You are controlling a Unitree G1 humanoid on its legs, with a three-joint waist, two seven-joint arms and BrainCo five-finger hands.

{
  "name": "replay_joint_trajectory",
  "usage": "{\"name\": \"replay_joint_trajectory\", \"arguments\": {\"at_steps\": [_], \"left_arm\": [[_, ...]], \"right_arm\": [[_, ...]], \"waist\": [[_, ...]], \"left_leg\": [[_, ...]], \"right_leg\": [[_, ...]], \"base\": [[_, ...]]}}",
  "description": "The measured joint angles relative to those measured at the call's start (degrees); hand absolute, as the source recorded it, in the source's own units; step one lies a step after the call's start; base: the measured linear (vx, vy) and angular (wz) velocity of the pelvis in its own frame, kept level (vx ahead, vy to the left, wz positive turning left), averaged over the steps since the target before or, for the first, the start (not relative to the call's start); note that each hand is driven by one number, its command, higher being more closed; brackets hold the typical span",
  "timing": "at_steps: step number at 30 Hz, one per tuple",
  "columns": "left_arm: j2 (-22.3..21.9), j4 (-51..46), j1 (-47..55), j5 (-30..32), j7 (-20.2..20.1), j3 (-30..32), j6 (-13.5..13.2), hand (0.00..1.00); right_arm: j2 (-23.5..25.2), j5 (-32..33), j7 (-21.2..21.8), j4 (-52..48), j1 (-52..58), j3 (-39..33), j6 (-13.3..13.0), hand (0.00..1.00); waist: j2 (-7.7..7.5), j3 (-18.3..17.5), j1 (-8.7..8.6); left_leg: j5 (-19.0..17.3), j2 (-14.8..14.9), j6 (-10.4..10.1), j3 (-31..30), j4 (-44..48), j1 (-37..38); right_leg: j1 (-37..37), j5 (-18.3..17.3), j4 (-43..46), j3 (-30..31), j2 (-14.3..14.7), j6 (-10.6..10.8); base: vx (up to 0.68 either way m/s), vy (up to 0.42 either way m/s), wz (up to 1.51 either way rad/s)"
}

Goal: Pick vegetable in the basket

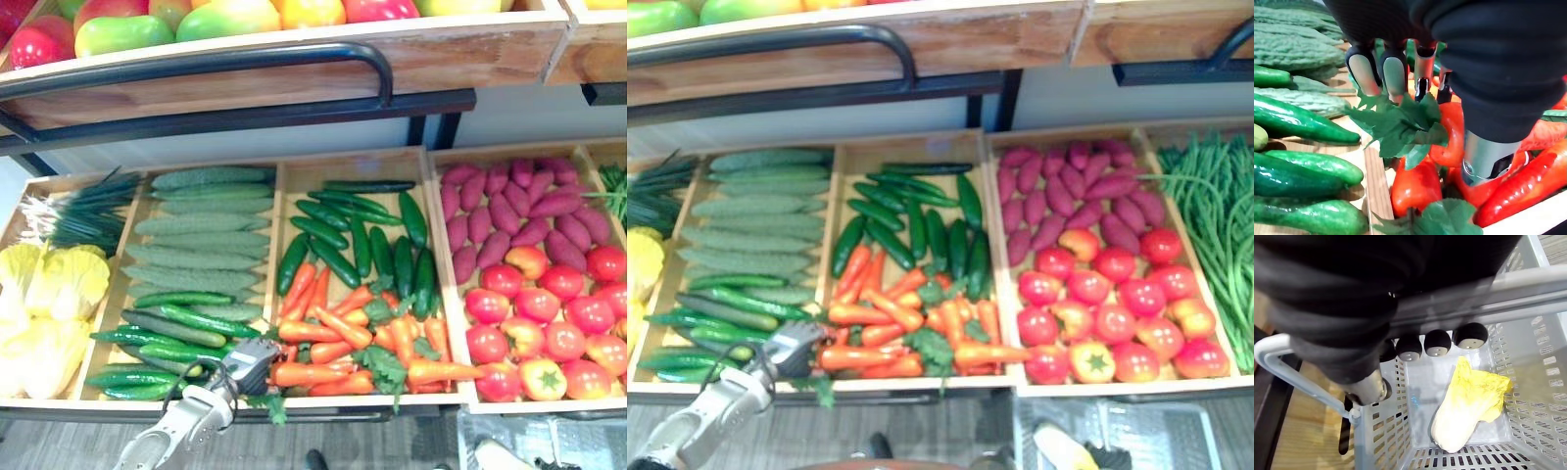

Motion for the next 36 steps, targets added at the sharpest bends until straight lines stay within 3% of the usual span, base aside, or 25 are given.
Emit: {"name": "replay_joint_trajectory", "arguments": {"at_steps": [13,29,36], "left_arm": [[0.0,-6.4,2.6,-0.2,-0.2,4.4,-0.1,1.0],[0.2,-26.2,3.7,-1.6,-0.3,6.8,-2.1,1.0],[4.6,-33.5,-2.7,-5.3,0.1,3.7,-3.6,1.0]], "right_arm": [[0.3,0.0,0.0,0.1,0.5,-3.8,0.9,1.0],[1.1,1.9,0.1,2.8,1.6,-10.3,1.0,1.0],[0.3,2.1,0.1,2.6,1.6,-12.9,1.4,1.0]], "waist": [[0.25,-0.4,0.35],[-0.69,-4.4,0.79],[-1.0,-4.7,0.23]], "left_leg": [[0.3,0.0,0.2,-2.4,0.0,0.5],[2.7,1.1,0.8,-2.9,0.0,-1.9],[2.9,1.3,0.6,-0.9,0.0,-1.7]], "right_leg": [[2.1,-0.3,0.2,-2.7,0.0,-0.5],[-0.9,-0.3,3.2,-1.5,0.8,-0.6],[-2.4,0.0,3.2,0.5,0.8,-0.6]], "base": [[0.0,-0.008,0.09],[-0.04,-0.005,0.03],[-0.1,0.022,-0.13]]}}
